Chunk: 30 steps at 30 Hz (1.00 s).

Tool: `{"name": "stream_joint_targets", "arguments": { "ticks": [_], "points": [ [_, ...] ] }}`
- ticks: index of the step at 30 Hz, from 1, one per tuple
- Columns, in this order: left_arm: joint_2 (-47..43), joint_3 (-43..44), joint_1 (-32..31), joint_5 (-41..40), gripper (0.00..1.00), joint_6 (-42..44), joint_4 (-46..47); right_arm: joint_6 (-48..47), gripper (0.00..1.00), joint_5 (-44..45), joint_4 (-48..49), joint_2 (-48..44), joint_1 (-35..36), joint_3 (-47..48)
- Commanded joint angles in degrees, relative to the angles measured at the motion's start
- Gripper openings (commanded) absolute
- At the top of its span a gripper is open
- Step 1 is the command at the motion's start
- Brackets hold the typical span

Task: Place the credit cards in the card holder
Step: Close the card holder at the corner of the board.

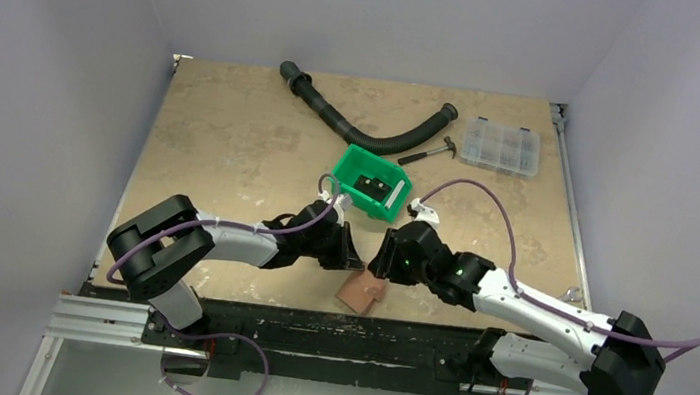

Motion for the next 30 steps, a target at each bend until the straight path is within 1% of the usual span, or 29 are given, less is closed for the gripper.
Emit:
{"name": "stream_joint_targets", "arguments": {
  "ticks": [1, 3, 6, 10, 12, 14, 17, 19, 22, 26, 30],
  "points": [
    [0.01, 0.54, 0.21, 0.10, 0.00, 3.18, -2.41, -4.37, 0.52, -7.38, -6.17, 1.46, -0.60, 6.25],
    [-0.29, 1.14, 0.19, 0.12, 0.00, 4.00, -3.53, -3.58, 0.54, -10.13, -7.57, 1.97, -0.64, 6.38],
    [-0.88, 1.38, 0.10, 1.36, 0.00, 5.10, -3.02, -1.40, 0.54, -13.85, -7.84, 1.43, -0.92, 5.07],
    [-4.88, 2.06, 0.04, 2.82, 0.00, 7.61, -3.65, -0.20, 0.54, -14.37, -12.73, 2.42, -0.95, 5.04],
    [-7.30, 3.18, 0.03, 2.64, 0.08, 9.49, -6.23, -1.33, 0.54, -13.49, -15.11, 3.64, -0.95, 6.01],
    [-8.97, 4.54, 0.03, 2.18, 0.13, 11.20, -9.43, -1.08, 0.53, -12.62, -16.24, 4.60, -0.62, 6.09],
    [-10.59, 4.59, -0.09, 3.07, 0.18, 12.17, -11.04, -1.38, 0.50, -11.48, -15.92, 5.41, -0.60, 5.93],
    [-10.73, 4.09, -0.51, 4.21, 0.18, 12.20, -10.91, -1.45, 0.49, -11.60, -15.45, 5.65, -0.60, 6.56],
    [-10.13, 3.56, -2.12, 4.42, 0.13, 12.06, -11.37, -1.28, 0.44, -10.99, -15.73, 6.38, -0.60, 7.79],
    [-8.19, 2.86, -4.17, 3.98, 0.06, 11.69, -12.11, -1.30, 0.44, -10.41, -15.60, 7.73, -0.60, 8.77],
    [-7.25, 1.78, -5.85, 3.35, 0.02, 11.46, -12.03, -1.83, 0.45, -10.15, -15.04, 9.45, -0.60, 10.36]
  ]
}}
